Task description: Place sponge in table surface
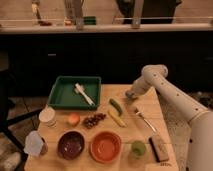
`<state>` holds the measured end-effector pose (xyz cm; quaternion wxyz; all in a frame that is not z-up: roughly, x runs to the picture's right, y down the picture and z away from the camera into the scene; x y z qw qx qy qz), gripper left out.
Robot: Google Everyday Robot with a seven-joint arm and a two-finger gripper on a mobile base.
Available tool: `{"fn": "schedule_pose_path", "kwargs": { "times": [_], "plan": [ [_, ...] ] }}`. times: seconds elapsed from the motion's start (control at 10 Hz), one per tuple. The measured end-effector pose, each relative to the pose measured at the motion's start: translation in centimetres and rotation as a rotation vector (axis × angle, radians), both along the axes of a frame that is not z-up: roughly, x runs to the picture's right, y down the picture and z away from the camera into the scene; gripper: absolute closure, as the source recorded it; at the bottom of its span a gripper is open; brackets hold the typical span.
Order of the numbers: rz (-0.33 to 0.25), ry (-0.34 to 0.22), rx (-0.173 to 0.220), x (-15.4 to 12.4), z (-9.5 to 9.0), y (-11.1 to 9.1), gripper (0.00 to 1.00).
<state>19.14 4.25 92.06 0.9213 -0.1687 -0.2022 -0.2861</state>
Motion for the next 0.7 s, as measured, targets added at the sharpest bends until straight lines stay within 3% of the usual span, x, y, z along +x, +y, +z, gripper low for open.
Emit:
{"fn": "schedule_pose_path", "kwargs": {
  "times": [0.4, 0.7],
  "plan": [
    [0.013, 0.003, -0.038, 0.66, 0.36, 1.24, 0.96],
    [0.011, 0.001, -0.038, 0.53, 0.38, 1.22, 0.96]
  ]
}}
